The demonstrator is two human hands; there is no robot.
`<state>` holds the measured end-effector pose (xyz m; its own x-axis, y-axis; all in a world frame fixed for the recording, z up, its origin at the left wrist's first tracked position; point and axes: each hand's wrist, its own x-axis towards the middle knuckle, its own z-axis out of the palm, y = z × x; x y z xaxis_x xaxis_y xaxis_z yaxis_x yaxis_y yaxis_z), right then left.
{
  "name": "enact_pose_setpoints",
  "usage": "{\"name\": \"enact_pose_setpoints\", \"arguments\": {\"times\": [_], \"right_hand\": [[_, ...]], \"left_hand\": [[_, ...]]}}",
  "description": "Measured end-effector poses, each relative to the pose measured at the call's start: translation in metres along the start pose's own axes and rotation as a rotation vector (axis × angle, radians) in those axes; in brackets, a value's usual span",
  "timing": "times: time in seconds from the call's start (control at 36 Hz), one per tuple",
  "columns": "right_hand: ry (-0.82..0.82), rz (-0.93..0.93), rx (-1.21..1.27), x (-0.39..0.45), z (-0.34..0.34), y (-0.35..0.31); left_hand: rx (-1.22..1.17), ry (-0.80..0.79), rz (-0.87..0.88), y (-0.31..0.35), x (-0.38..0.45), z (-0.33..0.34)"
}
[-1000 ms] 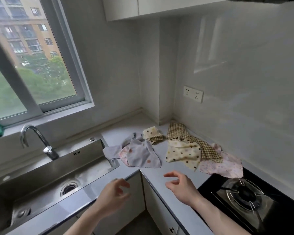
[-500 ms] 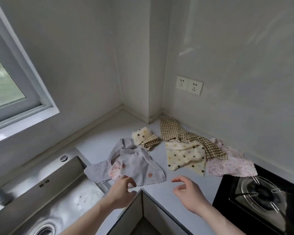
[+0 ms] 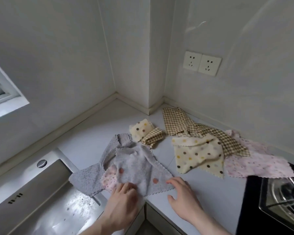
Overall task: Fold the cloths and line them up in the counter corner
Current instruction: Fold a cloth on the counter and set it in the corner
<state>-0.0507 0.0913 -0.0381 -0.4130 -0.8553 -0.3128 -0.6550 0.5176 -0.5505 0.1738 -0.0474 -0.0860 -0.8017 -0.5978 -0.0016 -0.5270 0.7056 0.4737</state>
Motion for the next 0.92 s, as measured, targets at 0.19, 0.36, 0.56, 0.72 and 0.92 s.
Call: {"name": "enact_pose_setpoints", "arguments": {"times": [0.19,0.36,0.56,0.72,0.92], "right_hand": [[0.372,-0.170,-0.168,0.036,0.061,0.033],[0.505,-0.333,-0.122,0.046,0.081,0.052],[0.575,-0.420,0.008,0.054,0.102,0.065],[0.637,-0.441,0.050,0.065,0.111,0.063],[0.769,-0.380,0.140,0.027,0.126,0.050]], "left_hand": [[-0.020,0.238,0.100,-0.015,0.000,0.027],[0.041,0.304,0.138,-0.024,-0.001,0.046],[0.137,0.316,0.184,-0.037,0.002,0.067],[0.163,0.396,0.225,-0.052,0.007,0.076],[0.168,0.567,0.353,-0.047,-0.010,0.073]]}}
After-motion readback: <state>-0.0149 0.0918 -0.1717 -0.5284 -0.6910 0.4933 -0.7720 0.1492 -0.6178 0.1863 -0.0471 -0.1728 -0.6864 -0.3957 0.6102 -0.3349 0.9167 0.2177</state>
